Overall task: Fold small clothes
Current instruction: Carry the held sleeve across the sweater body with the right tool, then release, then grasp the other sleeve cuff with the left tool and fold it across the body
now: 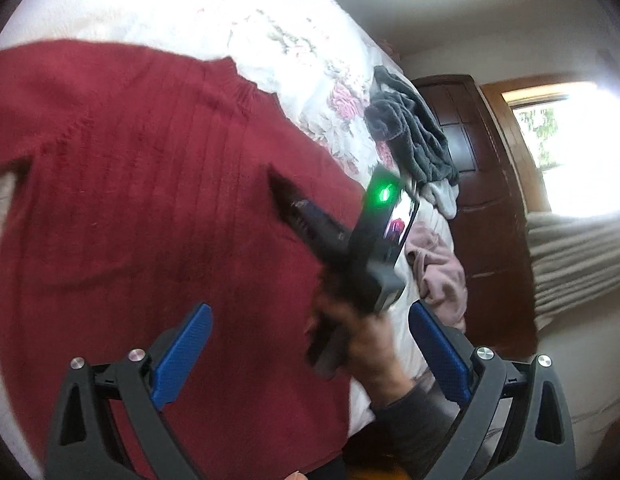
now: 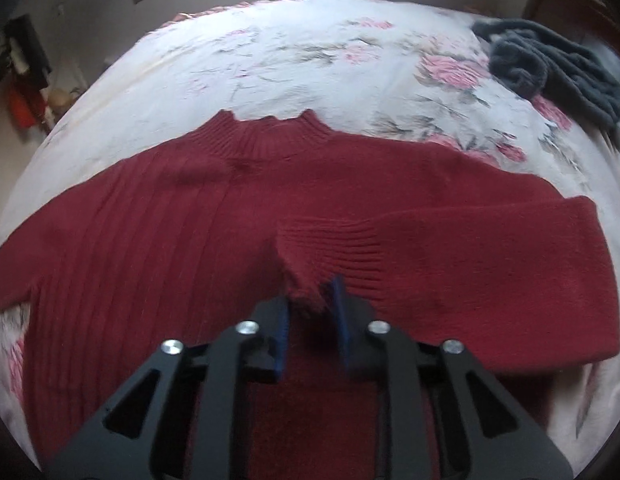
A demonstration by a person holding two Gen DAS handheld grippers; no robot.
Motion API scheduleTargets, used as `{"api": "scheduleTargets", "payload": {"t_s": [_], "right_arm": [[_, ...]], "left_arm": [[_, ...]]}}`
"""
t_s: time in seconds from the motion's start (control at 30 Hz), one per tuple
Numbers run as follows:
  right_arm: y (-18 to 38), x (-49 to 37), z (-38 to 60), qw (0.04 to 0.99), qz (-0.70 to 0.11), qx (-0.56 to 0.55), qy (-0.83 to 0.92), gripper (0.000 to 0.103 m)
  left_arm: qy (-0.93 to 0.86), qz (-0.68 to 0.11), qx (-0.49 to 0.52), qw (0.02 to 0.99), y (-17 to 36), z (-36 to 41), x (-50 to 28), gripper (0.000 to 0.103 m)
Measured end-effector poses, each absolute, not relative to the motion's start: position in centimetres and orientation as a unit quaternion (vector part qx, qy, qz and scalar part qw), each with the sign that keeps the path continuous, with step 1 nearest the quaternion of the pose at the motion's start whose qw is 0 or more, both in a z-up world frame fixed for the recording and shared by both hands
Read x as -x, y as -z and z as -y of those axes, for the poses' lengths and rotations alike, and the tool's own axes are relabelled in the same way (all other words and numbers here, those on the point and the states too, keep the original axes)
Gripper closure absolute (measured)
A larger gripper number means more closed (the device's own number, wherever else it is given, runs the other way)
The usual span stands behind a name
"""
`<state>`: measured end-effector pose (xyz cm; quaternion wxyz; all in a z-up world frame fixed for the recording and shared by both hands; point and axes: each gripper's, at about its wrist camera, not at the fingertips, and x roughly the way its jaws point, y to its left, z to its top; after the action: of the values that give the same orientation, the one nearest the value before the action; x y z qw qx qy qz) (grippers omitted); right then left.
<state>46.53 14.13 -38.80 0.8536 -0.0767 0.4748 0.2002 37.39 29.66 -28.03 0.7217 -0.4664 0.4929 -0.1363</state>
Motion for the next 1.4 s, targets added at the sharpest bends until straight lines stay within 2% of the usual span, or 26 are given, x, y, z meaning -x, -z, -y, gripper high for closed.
{"api": "scheduleTargets", "payload": {"t_s": [0.07, 0.1, 0.17, 0.3, 0.57, 0.63, 0.7, 0.77, 0.83, 0.87, 0.9, 0.93, 1.13, 1.3, 1.4], "right_arm": [[37.9, -45.2, -13.1, 0.86, -0.458, 0.063, -0.216, 0.049], [37.3, -44.6, -12.5, 0.864, -0.45, 0.058, -0.218, 0.046], [36.2, -42.8, -10.4, 0.871, -0.44, 0.041, -0.217, 0.045], [35.4, -37.5, -4.4, 0.89, -0.416, -0.014, -0.188, 0.038], [35.6, -30.4, 1.6, 0.894, -0.416, -0.087, -0.144, 0.04], [36.2, -27.8, 2.2, 0.903, -0.406, -0.062, -0.125, 0.048], [36.6, -25.7, 2.6, 0.91, -0.398, -0.039, -0.106, 0.064], [37.7, -23.6, 3.2, 0.91, -0.405, -0.024, -0.081, 0.075], [37.9, -22.6, 4.0, 0.912, -0.403, -0.032, -0.06, 0.071], [37.2, -22.1, 4.5, 0.924, -0.379, -0.041, -0.045, 0.069], [37.2, -22.1, 4.8, 0.929, -0.368, -0.042, -0.029, 0.049], [37.6, -22.2, 5.1, 0.925, -0.376, -0.05, -0.019, 0.044], [39.3, -23.3, 5.5, 0.907, -0.413, -0.078, -0.03, 0.049], [39.4, -23.1, 4.9, 0.906, -0.416, -0.067, -0.04, 0.051], [39.6, -23.2, 5.6, 0.902, -0.422, -0.083, -0.031, 0.051]], "left_arm": [[0.153, -0.491, 0.496, 0.7, 29.2, -29.8, -39.0, 0.004], [0.16, -0.487, 0.508, 0.692, 29.8, -29.7, -39.8, 0.004], [0.166, -0.489, 0.525, 0.677, 31.2, -29.2, -42.2, 0.004], [0.179, -0.499, 0.578, 0.62, 35.6, -26.7, -46.9, 0.004], [0.115, -0.566, 0.541, 0.612, 41.3, -23.5, -52.5, 0.004], [0.111, -0.573, 0.526, 0.619, 41.8, -22.9, -53.7, 0.004], [0.105, -0.568, 0.517, 0.632, 41.5, -22.8, -54.4, 0.006], [0.093, -0.574, 0.506, 0.638, 41.3, -22.6, -54.8, 0.008], [0.081, -0.601, 0.469, 0.642, 41.4, -22.2, -55.4, 0.062], [0.077, -0.609, 0.462, 0.64, 41.6, -22.1, -55.7, 0.093], [0.077, -0.608, 0.463, 0.64, 41.5, -22.3, -55.8, 0.093], [0.076, -0.607, 0.455, 0.647, 41.1, -22.4, -56.0, 0.093], [0.101, -0.568, 0.411, 0.706, 35.0, -24.0, -57.1, 0.094], [0.099, -0.52, 0.392, 0.753, 29.1, -29.0, -56.7, 0.095], [0.087, -0.504, 0.387, 0.767, 27.3, -32.3, -56.1, 0.095]]}}
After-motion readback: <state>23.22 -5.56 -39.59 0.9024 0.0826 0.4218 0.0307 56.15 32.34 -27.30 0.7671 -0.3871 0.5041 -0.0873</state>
